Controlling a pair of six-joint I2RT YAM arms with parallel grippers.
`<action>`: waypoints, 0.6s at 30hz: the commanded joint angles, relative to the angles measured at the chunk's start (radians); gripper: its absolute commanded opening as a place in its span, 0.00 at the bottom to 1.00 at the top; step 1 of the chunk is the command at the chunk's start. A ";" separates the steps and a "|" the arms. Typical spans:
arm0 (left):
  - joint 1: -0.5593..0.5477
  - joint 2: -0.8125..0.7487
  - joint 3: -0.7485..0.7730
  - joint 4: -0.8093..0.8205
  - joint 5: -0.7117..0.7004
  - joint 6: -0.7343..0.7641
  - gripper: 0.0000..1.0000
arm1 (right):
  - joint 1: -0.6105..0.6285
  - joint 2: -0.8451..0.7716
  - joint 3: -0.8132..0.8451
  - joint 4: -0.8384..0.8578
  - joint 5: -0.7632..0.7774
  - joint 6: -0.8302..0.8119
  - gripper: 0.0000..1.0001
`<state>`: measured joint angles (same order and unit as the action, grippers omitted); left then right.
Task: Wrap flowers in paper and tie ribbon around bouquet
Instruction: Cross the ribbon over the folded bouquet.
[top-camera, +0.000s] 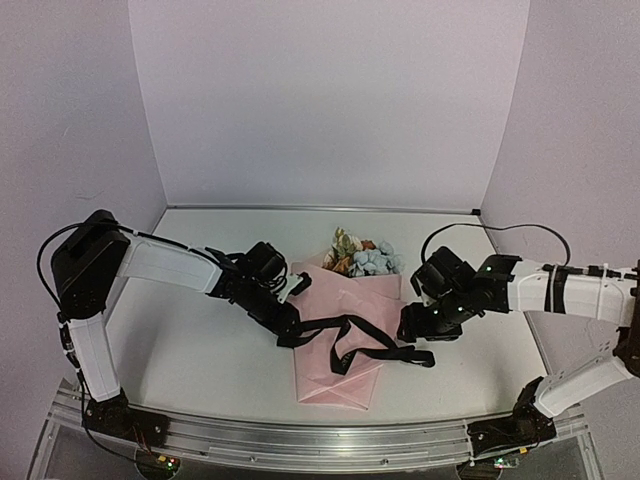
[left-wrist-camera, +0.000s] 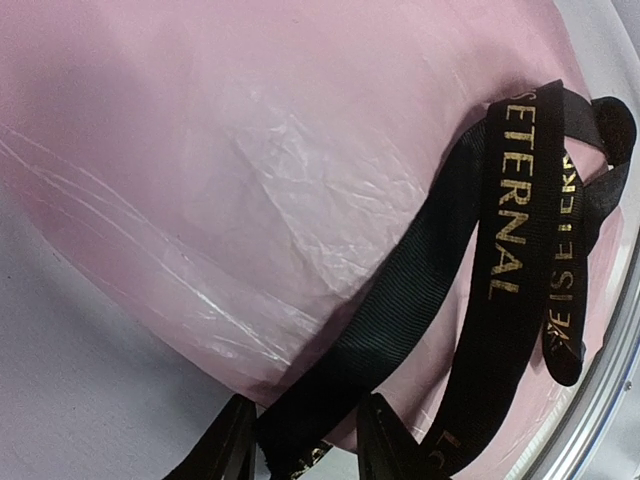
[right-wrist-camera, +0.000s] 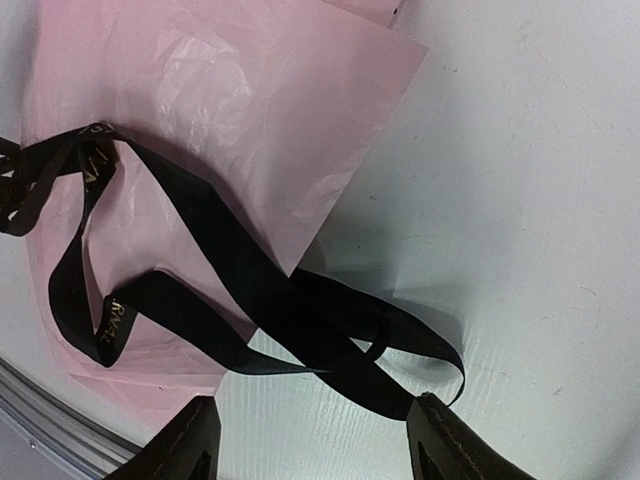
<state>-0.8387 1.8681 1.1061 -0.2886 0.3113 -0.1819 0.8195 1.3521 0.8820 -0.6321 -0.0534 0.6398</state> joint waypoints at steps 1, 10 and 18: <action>0.001 -0.014 0.034 0.019 -0.003 0.001 0.30 | -0.011 -0.035 -0.016 -0.006 0.007 0.009 0.65; 0.001 -0.058 0.031 0.009 -0.045 0.008 0.12 | -0.028 -0.035 -0.056 -0.017 0.011 -0.015 0.69; 0.004 -0.076 0.036 -0.002 -0.060 0.012 0.04 | -0.052 -0.003 -0.089 -0.027 0.013 -0.032 0.78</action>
<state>-0.8387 1.8544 1.1061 -0.2888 0.2746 -0.1818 0.7775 1.3409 0.8147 -0.6453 -0.0654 0.6139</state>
